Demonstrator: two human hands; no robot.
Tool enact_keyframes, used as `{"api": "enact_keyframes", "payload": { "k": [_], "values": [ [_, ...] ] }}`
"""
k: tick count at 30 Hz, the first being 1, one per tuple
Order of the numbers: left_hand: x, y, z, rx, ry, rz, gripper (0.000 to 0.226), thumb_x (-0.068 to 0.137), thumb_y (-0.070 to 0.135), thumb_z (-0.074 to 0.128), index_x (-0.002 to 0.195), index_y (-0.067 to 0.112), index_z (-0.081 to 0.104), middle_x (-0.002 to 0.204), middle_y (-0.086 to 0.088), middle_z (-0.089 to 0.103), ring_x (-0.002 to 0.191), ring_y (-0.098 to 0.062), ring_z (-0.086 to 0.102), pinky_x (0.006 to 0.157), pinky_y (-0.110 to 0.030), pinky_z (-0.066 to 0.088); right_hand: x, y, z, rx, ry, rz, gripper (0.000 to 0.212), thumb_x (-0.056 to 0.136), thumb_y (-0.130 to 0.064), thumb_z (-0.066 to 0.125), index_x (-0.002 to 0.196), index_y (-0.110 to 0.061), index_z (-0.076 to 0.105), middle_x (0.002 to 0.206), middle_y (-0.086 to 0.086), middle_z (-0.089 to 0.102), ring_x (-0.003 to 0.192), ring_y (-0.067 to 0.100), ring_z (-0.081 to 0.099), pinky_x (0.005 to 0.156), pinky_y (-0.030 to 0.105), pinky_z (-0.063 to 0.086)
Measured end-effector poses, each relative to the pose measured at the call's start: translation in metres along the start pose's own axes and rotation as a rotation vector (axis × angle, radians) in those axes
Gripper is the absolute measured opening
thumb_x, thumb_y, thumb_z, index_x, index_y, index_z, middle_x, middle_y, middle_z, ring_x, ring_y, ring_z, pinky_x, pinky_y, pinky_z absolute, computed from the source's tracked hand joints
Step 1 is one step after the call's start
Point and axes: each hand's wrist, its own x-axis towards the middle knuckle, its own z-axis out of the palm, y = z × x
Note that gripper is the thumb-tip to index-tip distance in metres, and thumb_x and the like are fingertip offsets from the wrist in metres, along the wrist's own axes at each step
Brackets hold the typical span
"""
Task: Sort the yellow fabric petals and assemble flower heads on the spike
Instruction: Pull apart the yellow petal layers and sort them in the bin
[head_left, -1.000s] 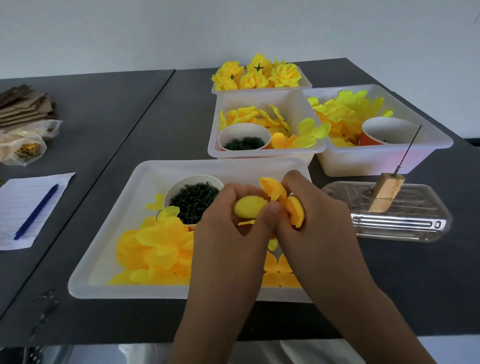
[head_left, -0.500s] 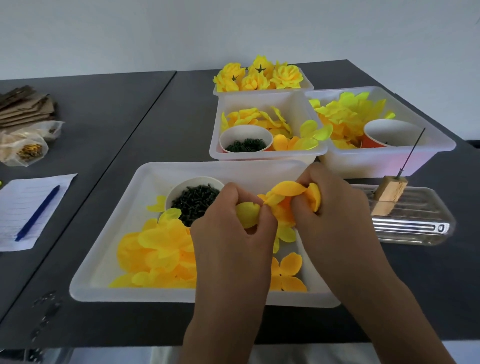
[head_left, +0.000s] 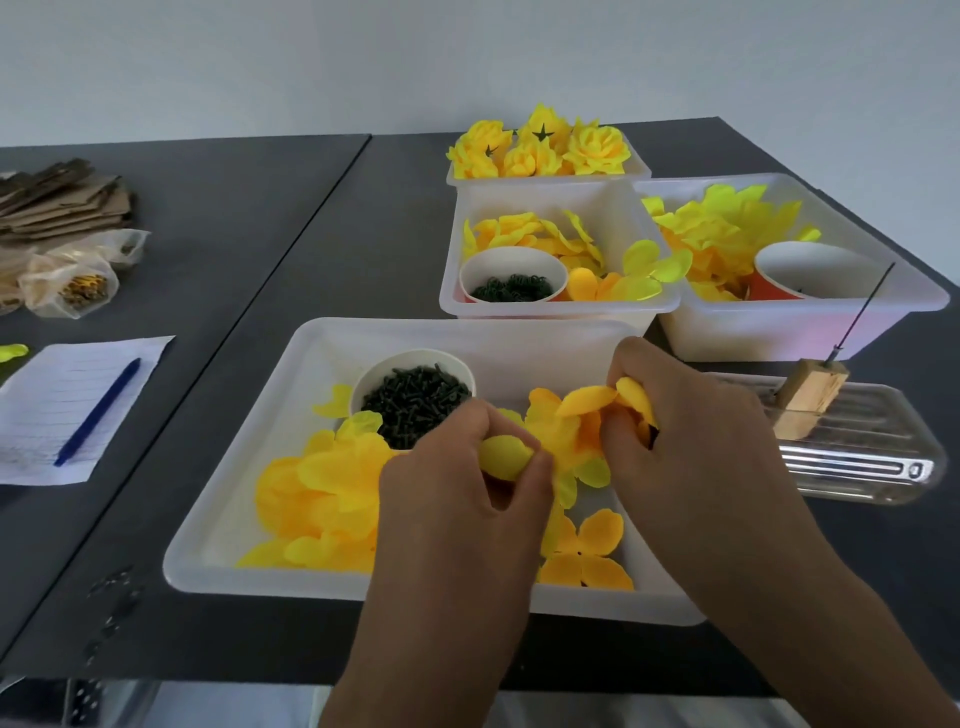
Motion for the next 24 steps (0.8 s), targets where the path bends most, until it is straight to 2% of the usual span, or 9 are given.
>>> {"api": "enact_keyframes", "payload": {
  "k": [2,4,6,8,11,13,15,19,24],
  "values": [
    [-0.003,0.004,0.001,-0.115,-0.064,-0.035,0.011,0.078,0.030,0.069,0.072,0.029,0.060,0.065,0.011,0.064,0.057,-0.005,0.062,0.045,-0.016,0.046,0.001,-0.002,0.001,0.012,0.011,-0.004,0.014,0.089,-0.020,0.054,0.084,-0.026,0.042,0.057,-0.005,0.045,0.056,0.013,0.047,0.047,0.032,0.039],
    [-0.004,0.004,-0.001,-0.229,-0.101,-0.070,0.008,0.077,0.030,0.070,0.077,0.029,0.062,0.062,0.003,0.064,0.052,-0.006,0.058,0.045,-0.018,0.045,0.001,-0.005,0.003,0.009,-0.001,-0.020,0.014,0.088,-0.024,0.053,0.088,-0.029,0.039,0.058,-0.010,0.043,0.056,0.007,0.045,0.047,0.025,0.032],
    [-0.004,0.003,-0.004,-0.329,-0.146,-0.106,0.009,0.079,0.027,0.073,0.079,0.027,0.064,0.062,-0.004,0.063,0.053,-0.014,0.057,0.047,-0.025,0.046,0.000,-0.004,0.004,0.030,-0.007,-0.018,0.015,0.088,-0.024,0.055,0.087,-0.029,0.040,0.058,-0.011,0.042,0.055,0.005,0.044,0.048,0.022,0.029],
    [-0.004,0.001,-0.010,-0.397,-0.178,-0.136,0.012,0.074,0.031,0.075,0.079,0.024,0.065,0.062,-0.008,0.063,0.054,-0.015,0.060,0.049,-0.026,0.049,0.001,0.000,0.002,0.067,-0.003,0.002,0.015,0.088,-0.022,0.057,0.082,-0.027,0.045,0.056,-0.008,0.045,0.053,0.008,0.046,0.046,0.026,0.034],
    [-0.006,-0.002,-0.018,-0.413,-0.126,-0.147,0.021,0.065,0.041,0.068,0.079,0.025,0.067,0.065,-0.009,0.065,0.061,-0.026,0.064,0.053,-0.035,0.053,0.002,0.002,-0.002,0.137,0.031,0.025,0.020,0.087,-0.022,0.058,0.074,-0.030,0.045,0.053,-0.007,0.045,0.053,0.009,0.050,0.042,0.018,0.038],
    [-0.005,-0.007,-0.022,-0.327,-0.039,-0.116,0.013,0.072,0.039,0.069,0.078,0.027,0.066,0.065,-0.003,0.066,0.057,-0.019,0.063,0.050,-0.031,0.052,0.002,0.002,-0.004,0.186,0.065,0.046,0.025,0.087,-0.021,0.058,0.070,-0.032,0.044,0.051,-0.006,0.044,0.058,0.004,0.052,0.048,0.014,0.040],
    [-0.003,-0.012,-0.023,-0.243,0.046,-0.091,0.009,0.079,0.030,0.070,0.073,0.026,0.065,0.065,0.005,0.066,0.055,-0.009,0.061,0.045,-0.020,0.049,0.001,-0.001,-0.004,0.216,0.093,0.061,0.024,0.086,-0.022,0.056,0.069,-0.032,0.043,0.049,-0.005,0.044,0.054,0.005,0.052,0.042,0.016,0.040],
    [-0.003,-0.011,-0.020,-0.184,0.098,-0.072,0.011,0.082,0.025,0.069,0.073,0.025,0.062,0.062,0.010,0.062,0.051,-0.004,0.054,0.042,-0.013,0.040,-0.003,-0.005,0.000,0.224,0.110,0.091,0.019,0.089,-0.021,0.055,0.074,-0.027,0.047,0.053,-0.001,0.049,0.048,0.016,0.051,0.042,0.040,0.046],
    [-0.011,0.000,-0.011,-0.260,0.122,-0.060,0.013,0.081,0.023,0.069,0.072,0.023,0.061,0.063,0.004,0.063,0.051,-0.005,0.055,0.043,-0.013,0.042,-0.003,-0.008,0.013,0.123,0.120,0.100,0.014,0.089,-0.020,0.056,0.079,-0.024,0.047,0.057,-0.003,0.047,0.057,0.015,0.047,0.047,0.026,0.030]
  ]
}}
